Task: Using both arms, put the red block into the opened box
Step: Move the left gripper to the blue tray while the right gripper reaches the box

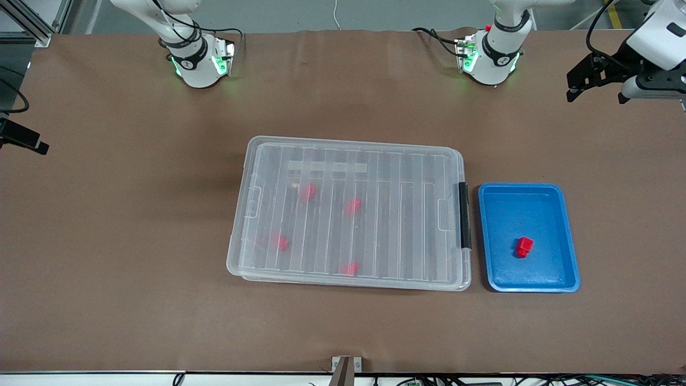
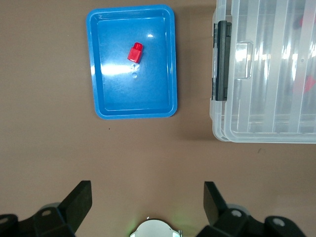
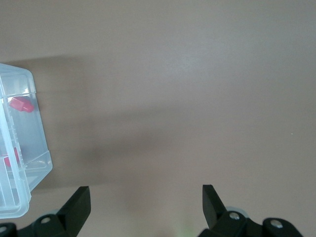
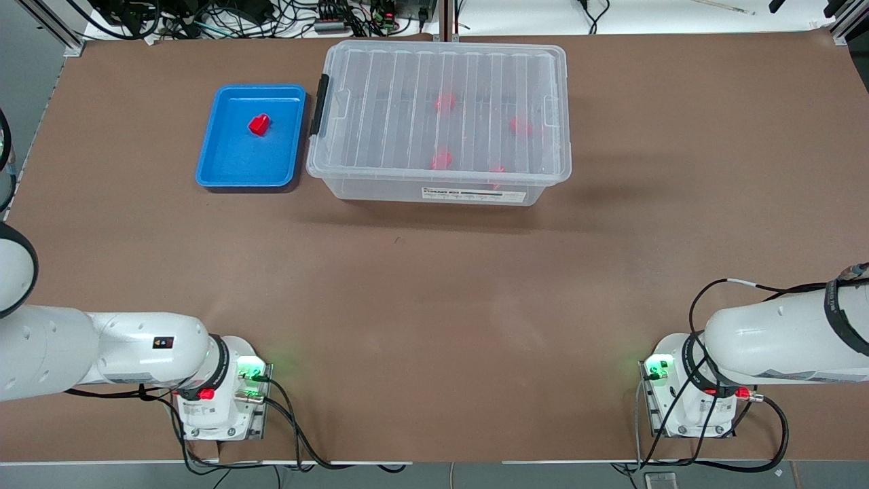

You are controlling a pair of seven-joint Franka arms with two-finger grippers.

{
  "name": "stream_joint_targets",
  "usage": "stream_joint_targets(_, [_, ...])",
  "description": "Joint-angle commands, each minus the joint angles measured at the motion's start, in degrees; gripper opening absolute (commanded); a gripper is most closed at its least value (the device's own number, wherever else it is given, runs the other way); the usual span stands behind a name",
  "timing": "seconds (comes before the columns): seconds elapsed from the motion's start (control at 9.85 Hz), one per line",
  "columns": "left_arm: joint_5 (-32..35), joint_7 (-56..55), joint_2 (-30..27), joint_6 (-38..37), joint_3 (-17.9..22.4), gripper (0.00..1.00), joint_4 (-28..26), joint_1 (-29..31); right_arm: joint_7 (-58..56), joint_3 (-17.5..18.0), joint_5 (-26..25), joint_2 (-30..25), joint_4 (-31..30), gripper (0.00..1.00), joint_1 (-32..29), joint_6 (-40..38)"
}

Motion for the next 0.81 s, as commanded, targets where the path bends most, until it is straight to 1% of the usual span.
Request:
stream_joint_targets(0.0, [-0.2,0.5,0.7,-0.8,0.1,1.0,-0.1,0.0,0.7,0.1,0.7,-1.7,-2.1,1.0,0.0,0.7])
stream_joint_targets(0.2, [-0.1,0.5,3.7,-0.8,0.5,1.0,2.4,0.4,0.7,0.1,0.7,-1.7,-2.1,1.0,0.0,0.7])
stream_joint_targets(0.3, [2.3,0.9,6.8,-0.6,0.6,1.0,3.3,0.4,0.7,0.0,0.7,-1.7,-2.1,1.0,0.0,0.6])
stream_joint_targets(0.41, [5.4,1.0,10.6,1.1,0.3,1.0,3.6,0.3,-0.1,0.2,0.6,-1.7,-2.0,1.0,0.3,0.4])
stream_joint_targets(0.51, [5.6,1.1,14.3,4.6,0.4,1.0,3.2,0.5,-0.1,0.4,0.3,-1.7,-1.3,1.0,2.0,0.3])
stream_joint_targets(0.71, [5.4,0.7,23.1,12.0,0.5,1.0,2.5,3.1,0.1,0.6,0.0,1.7,-0.7,1.0,7.8,1.5])
